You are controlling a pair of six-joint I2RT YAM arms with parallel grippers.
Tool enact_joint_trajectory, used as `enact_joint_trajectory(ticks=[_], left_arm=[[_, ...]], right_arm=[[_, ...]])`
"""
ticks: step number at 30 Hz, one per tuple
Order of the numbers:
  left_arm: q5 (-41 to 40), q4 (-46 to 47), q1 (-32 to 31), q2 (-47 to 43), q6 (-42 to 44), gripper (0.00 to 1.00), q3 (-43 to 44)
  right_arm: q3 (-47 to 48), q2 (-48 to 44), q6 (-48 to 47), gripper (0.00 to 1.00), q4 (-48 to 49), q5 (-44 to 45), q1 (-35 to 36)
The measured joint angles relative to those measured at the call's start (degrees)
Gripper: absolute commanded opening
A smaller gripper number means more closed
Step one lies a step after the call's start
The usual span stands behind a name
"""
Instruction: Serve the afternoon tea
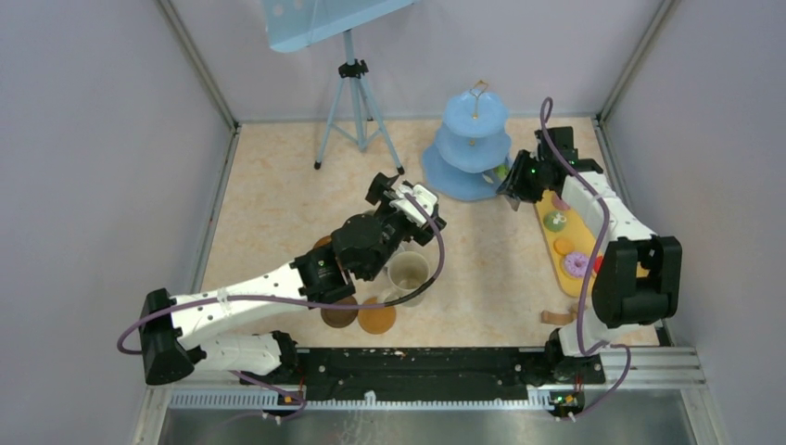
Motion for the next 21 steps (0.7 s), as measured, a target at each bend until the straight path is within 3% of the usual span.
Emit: enact_joint_trajectory(ticks=[15, 21], left_arm=[[-0.02, 0.28, 0.00, -0.87, 0.44, 0.99, 0.02], [-0.02, 0.31, 0.00, -0.90, 0.48, 0.99, 0.00]], right_arm=[[6.58, 7.10, -1.51, 0.25, -3.08, 5.97, 3.02], [6.56, 7.10, -2.14, 0.32, -2.99, 6.95, 3.37]])
